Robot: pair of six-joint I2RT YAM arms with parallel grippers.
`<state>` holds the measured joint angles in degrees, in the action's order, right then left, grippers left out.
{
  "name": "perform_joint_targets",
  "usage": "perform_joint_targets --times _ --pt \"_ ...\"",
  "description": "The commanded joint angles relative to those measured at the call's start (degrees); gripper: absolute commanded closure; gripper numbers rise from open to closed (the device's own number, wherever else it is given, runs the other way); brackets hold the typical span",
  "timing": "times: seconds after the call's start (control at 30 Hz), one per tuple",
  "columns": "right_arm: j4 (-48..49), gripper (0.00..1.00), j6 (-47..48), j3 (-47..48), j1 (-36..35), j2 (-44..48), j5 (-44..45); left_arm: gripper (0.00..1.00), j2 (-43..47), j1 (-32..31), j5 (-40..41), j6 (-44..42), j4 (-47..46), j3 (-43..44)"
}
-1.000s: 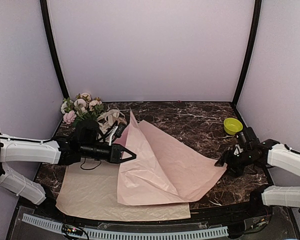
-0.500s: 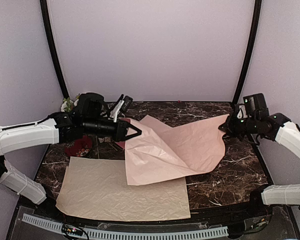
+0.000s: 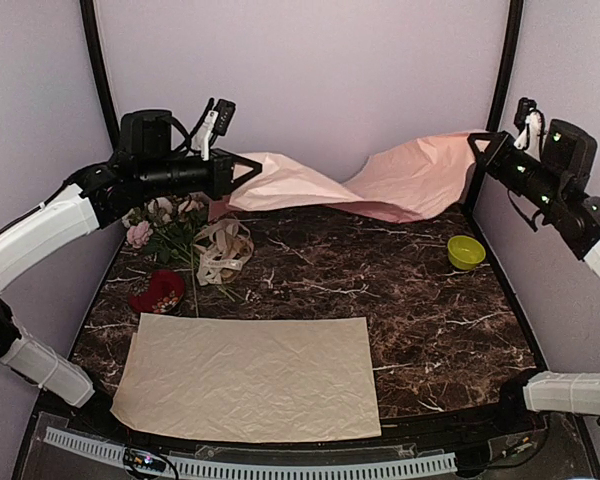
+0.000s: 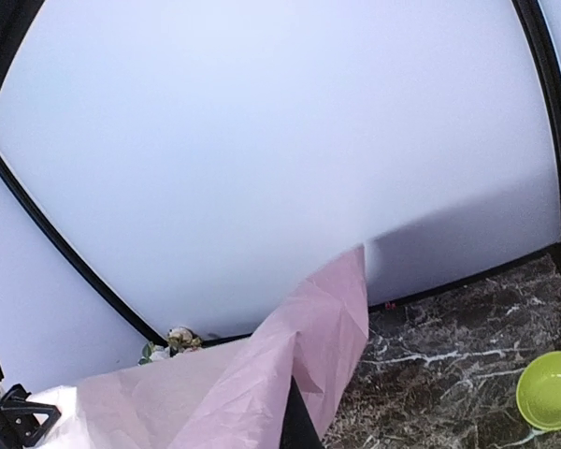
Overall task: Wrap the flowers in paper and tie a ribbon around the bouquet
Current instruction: Unfold the flattened wrapping paper at the center of the board.
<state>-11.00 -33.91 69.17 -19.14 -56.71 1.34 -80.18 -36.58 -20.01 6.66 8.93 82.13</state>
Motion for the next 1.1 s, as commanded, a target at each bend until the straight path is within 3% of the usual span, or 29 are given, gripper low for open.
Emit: perform_joint_targets --times 0.0,0.17,0.37,0.63,0.9,0.93,1.0,1.07 --pt "1.3 1.00 -1.3 -12.3 -0.4 3.3 1.5 1.00 -1.0 -0.2 -1.6 1.5 -0.3 -8.5" --pt "-3.0 1.00 -8.2 -25.5 -0.4 9.0 7.1 1.00 -4.3 0.4 -5.6 6.7 -3.4 -17.6" --pt "-11.3 1.00 -13.6 -35.4 -0.5 12.9 7.3 1.00 -9.9 0.6 -10.3 9.8 -3.0 -22.4" --pt "-28.1 1.00 -22.1 -38.3 -2.9 20.0 9.1 1.00 -11.9 0.6 -8.7 8.8 0.5 -25.8" --pt "-33.4 1.00 -28.2 -37.4 -6.7 24.0 9.4 1.00 -14.8 0.6 -11.6 9.4 0.9 -27.3" --pt "-34.8 0.92 -28.0 -35.5 -6.7 24.1 10.8 1.00 -15.0 0.6 -11.7 9.2 1.1 -27.3" --pt "-37.1 0.66 -27.0 -31.4 -6.7 24.5 14.8 1.00 -15.4 0.6 -11.8 9.0 1.2 -27.5" --pt "-37.7 0.51 -25.4 -27.5 -6.7 24.8 19.5 1.00 -15.6 0.5 -12.3 9.1 0.8 -28.0"
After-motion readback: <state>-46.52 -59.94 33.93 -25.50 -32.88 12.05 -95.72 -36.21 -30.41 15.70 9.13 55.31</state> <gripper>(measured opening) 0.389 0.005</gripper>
